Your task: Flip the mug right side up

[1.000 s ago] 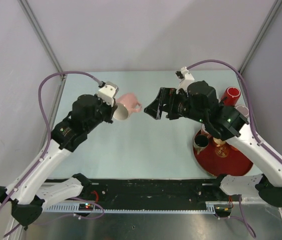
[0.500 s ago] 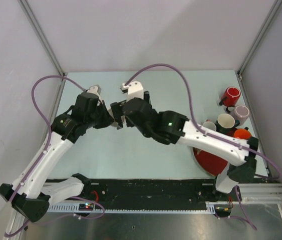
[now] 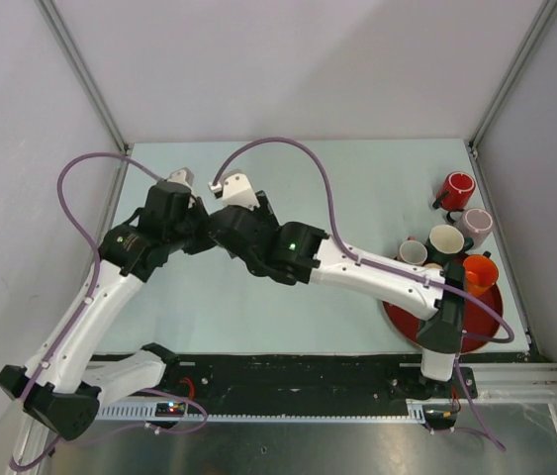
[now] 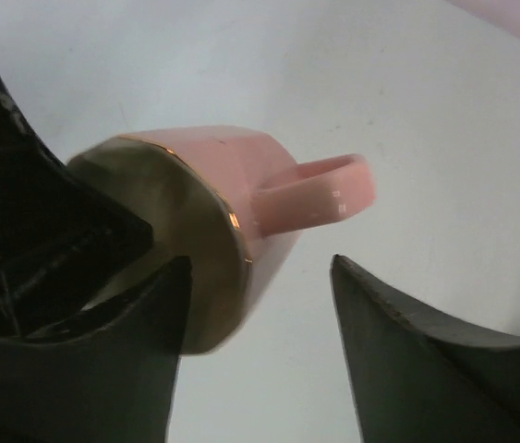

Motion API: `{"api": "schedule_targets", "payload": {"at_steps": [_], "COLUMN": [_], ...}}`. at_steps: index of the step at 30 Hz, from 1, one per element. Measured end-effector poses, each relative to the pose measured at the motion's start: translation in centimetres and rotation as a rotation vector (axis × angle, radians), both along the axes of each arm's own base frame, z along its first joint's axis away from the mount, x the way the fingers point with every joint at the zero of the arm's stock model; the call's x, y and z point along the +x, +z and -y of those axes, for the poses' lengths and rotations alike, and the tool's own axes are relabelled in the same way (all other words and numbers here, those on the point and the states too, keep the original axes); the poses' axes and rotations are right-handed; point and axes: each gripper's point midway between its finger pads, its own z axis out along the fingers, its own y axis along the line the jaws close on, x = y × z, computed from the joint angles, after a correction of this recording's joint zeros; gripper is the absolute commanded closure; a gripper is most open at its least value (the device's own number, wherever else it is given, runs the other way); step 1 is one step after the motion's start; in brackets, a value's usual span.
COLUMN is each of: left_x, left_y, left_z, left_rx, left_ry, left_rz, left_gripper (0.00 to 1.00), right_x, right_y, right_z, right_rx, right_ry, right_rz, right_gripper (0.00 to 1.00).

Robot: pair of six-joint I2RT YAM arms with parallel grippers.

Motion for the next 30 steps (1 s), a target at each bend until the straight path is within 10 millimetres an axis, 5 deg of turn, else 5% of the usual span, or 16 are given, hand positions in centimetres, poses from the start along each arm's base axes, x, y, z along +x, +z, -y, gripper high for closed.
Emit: {"api": "schedule_targets", "payload": {"at_steps": [5, 8, 13, 18, 21, 26, 30], "left_x": [-0.2, -0.1, -0.1, -0.5, -1.5, -3.5, -4.0], "left_y": [-0.5, -0.3, 0.0, 3.2, 5.6, 9.0, 9.8], "left_z": [-0.1, 0.1, 0.9, 1.4, 1.5, 1.7, 1.2], "left_rx": [0.0, -0.025, 0.001, 0.041, 0.042, 0.051, 0.094], "left_ry": [0.009, 0.03, -0.069, -0.24, -0.329, -0.457, -0.492], "left_rz": [-0.028, -0.034, 0.004, 0.203, 0.323, 0.509, 0.593], "left_gripper": [1.0, 0.9, 0.41, 0.28, 0.25, 0.2, 0.18], "right_x": [0.7, 2.1, 2.8, 3.7, 3.8, 3.6, 4.4], "right_y": [-1.4, -1.2, -2.3, -6.0, -6.1, -1.8, 2.5], "right_z": [-0.7, -0.3, 0.7, 6.4, 9.5, 14.3, 22.8], "right_rx": [0.009, 0.056, 0.034, -0.101, -0.133, -0.038, 0.113], "right_ry": [-0.023, -0.073, -0.079, -0.132, -0.174, -0.232, -0.397], "right_rz": [-0.022, -0.028, -0.062, -0.158, -0.178, -0.169, -0.164], "right_gripper": [0.94, 0.99, 1.0, 1.0, 1.0, 1.0, 1.0]}}
